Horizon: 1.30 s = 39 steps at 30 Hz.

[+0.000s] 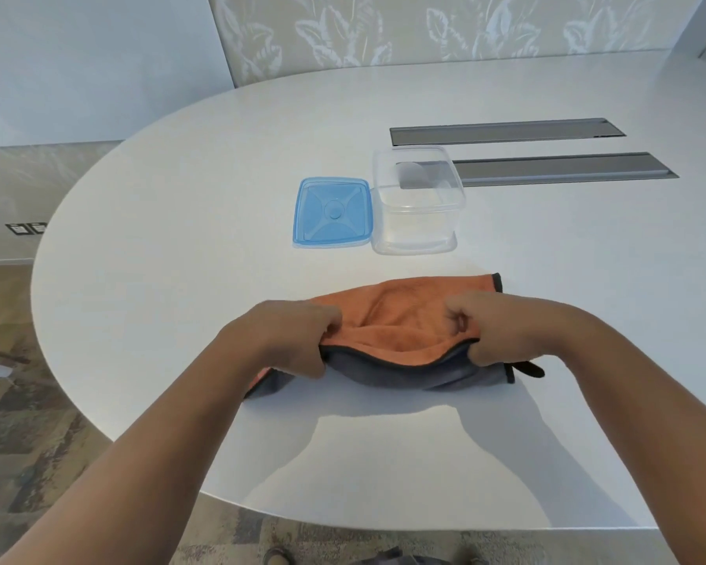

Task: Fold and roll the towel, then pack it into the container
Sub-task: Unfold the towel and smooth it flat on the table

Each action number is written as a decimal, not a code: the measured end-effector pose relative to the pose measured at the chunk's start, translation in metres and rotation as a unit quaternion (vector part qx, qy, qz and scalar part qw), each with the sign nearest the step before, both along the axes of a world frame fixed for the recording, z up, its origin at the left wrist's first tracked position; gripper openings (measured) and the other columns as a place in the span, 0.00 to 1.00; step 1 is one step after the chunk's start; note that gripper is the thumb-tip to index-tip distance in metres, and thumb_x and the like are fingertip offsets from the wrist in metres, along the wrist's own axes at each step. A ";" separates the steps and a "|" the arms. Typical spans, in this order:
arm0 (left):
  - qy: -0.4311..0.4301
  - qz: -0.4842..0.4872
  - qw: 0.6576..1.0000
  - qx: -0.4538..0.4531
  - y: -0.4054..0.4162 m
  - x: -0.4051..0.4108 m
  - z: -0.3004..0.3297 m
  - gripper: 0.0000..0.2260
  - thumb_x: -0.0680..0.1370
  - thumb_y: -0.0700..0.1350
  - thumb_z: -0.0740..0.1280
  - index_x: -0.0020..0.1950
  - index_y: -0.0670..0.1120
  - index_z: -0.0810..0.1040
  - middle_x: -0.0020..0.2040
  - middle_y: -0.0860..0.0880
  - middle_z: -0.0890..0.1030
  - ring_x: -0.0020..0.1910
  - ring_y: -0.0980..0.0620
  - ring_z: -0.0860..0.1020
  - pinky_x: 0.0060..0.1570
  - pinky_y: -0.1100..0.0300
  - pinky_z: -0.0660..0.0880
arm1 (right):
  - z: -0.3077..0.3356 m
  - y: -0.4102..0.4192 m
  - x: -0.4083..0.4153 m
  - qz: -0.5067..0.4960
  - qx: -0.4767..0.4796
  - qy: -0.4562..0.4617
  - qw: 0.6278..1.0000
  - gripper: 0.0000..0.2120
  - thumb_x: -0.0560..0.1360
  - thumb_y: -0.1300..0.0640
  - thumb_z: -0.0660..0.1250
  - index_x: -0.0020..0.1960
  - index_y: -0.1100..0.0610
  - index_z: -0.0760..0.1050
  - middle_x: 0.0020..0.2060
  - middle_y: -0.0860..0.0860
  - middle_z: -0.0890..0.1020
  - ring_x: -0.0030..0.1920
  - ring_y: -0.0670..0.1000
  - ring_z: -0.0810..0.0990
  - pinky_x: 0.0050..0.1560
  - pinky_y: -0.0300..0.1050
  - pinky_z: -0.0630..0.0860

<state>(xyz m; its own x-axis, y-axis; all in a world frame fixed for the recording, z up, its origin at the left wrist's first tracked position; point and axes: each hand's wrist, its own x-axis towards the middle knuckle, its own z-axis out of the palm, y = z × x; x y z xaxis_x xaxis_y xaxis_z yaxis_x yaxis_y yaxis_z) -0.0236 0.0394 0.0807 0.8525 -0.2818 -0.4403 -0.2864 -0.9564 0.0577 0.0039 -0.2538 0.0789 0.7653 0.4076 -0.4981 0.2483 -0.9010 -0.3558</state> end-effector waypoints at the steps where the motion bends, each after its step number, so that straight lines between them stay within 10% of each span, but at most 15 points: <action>1: 0.030 -0.007 1.000 -0.004 0.000 -0.001 0.000 0.17 0.70 0.49 0.69 0.56 0.57 0.70 0.46 0.57 0.75 0.48 0.51 0.76 0.39 0.58 0.69 | 0.000 -0.001 0.000 0.001 -0.004 0.011 1.000 0.13 0.69 0.61 0.68 0.50 0.48 0.72 0.46 0.45 0.77 0.40 0.48 0.75 0.41 0.45 0.73; 7: 0.171 0.005 0.976 -0.133 0.003 -0.002 0.007 0.21 0.65 0.72 0.73 0.47 0.59 0.77 0.43 0.58 0.83 0.43 0.56 0.81 0.46 0.56 0.77 | 0.004 -0.010 -0.005 -0.015 0.025 0.106 0.994 0.18 0.64 0.47 0.81 0.48 0.49 0.78 0.39 0.49 0.83 0.36 0.46 0.78 0.39 0.45 0.74; 11: 0.033 0.175 0.943 -0.282 0.008 0.009 -0.004 0.16 0.78 0.63 0.68 0.48 0.50 0.81 0.41 0.52 0.86 0.42 0.46 0.86 0.45 0.55 0.78 | -0.006 -0.008 0.007 -0.083 0.063 -0.038 0.994 0.17 0.69 0.39 0.76 0.51 0.45 0.77 0.40 0.46 0.84 0.40 0.48 0.83 0.41 0.45 0.77; 14: -0.209 0.228 0.945 -0.105 0.018 0.021 -0.019 0.15 0.81 0.61 0.61 0.56 0.53 0.79 0.52 0.52 0.79 0.57 0.44 0.79 0.50 0.52 0.73 | -0.024 -0.010 0.020 -0.157 0.004 -0.222 0.962 0.15 0.74 0.42 0.69 0.58 0.47 0.75 0.50 0.45 0.81 0.49 0.52 0.80 0.47 0.50 0.77; 21: -0.050 0.287 0.956 0.047 0.047 0.030 -0.035 0.27 0.83 0.62 0.48 0.71 0.46 0.70 0.67 0.43 0.78 0.63 0.42 0.77 0.56 0.48 0.70 | -0.048 -0.019 0.027 -0.256 -0.069 -0.249 0.932 0.24 0.79 0.38 0.58 0.67 0.52 0.68 0.47 0.50 0.77 0.48 0.57 0.76 0.43 0.50 0.72; 31: -0.104 0.332 0.882 -0.318 0.049 0.031 -0.045 0.06 0.72 0.46 0.78 0.42 0.45 0.83 0.42 0.49 0.84 0.46 0.47 0.83 0.44 0.55 0.78 | -0.061 -0.025 0.031 -0.350 0.180 -0.167 0.904 0.34 0.74 0.57 0.73 0.78 0.54 0.66 0.50 0.49 0.76 0.48 0.54 0.79 0.50 0.53 0.79; 39: -0.057 0.339 0.800 -0.492 0.050 0.032 -0.045 0.23 0.76 0.33 0.72 0.67 0.51 0.81 0.61 0.55 0.82 0.57 0.54 0.82 0.61 0.52 0.80 | -0.063 -0.030 0.039 -0.401 0.292 -0.092 0.863 0.34 0.74 0.62 0.72 0.76 0.48 0.67 0.61 0.56 0.79 0.55 0.57 0.82 0.48 0.48 0.81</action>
<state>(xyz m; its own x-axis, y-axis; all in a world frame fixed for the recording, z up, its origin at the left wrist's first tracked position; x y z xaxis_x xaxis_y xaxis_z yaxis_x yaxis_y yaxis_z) 0.0086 0.0892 0.0361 0.9748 0.1001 -0.1991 0.2227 -0.4023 0.8880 0.0428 -0.2835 0.0156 0.9622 -0.1511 -0.2266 -0.2720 -0.4900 -0.8282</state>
